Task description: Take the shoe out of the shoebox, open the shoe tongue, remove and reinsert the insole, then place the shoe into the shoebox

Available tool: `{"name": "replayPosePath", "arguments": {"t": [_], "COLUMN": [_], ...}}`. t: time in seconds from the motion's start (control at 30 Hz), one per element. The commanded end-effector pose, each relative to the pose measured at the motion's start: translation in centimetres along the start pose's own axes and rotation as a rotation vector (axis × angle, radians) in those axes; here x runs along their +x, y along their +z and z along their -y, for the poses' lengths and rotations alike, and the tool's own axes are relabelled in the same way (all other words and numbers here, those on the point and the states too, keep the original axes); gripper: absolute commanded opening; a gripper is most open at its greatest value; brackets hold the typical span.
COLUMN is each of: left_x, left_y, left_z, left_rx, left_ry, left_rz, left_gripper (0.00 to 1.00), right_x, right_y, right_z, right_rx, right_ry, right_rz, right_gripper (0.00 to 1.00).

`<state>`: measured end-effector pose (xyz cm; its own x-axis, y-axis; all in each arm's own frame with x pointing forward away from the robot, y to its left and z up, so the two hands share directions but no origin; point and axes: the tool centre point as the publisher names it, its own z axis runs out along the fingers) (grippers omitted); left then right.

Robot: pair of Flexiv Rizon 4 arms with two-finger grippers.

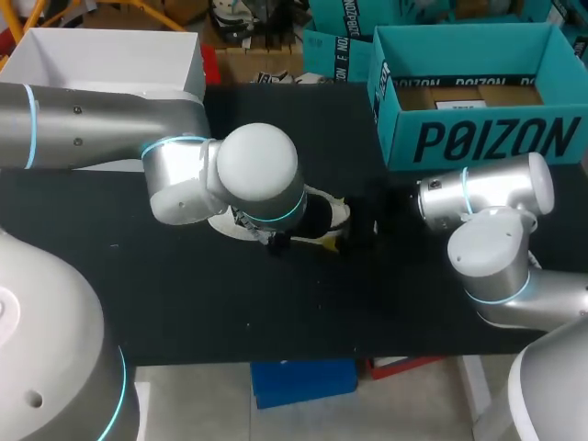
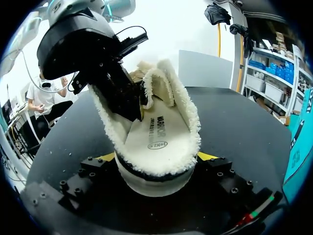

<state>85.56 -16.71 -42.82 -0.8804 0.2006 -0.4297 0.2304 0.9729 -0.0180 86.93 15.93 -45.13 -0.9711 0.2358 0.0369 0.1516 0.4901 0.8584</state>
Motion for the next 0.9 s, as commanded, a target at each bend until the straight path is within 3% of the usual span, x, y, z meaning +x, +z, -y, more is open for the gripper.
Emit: {"name": "replayPosePath", "arguments": {"t": [0.03,0.47,0.9], "left_x": [1.2,1.0,-0.2], "left_y": [4.5,-0.2,-2.6], "left_z": [1.2,2.2,2.0], "left_rx": [0.054,0.088,0.103], "left_ry": [0.013,0.007,-0.03], "left_rz": [-0.002,0.034,0.04], "left_gripper": [0.0,0.0,0.0], "right_x": [-0.1,-0.1,-0.1], "right_y": [0.7,0.7,0.7], "right_z": [0.2,0.2,0.2], "right_rx": [0.003,0.003,0.003], "right_ry": [0.002,0.002,0.002], "right_rz": [0.001,0.001,0.001], "right_gripper": [0.0,0.0,0.0]}}
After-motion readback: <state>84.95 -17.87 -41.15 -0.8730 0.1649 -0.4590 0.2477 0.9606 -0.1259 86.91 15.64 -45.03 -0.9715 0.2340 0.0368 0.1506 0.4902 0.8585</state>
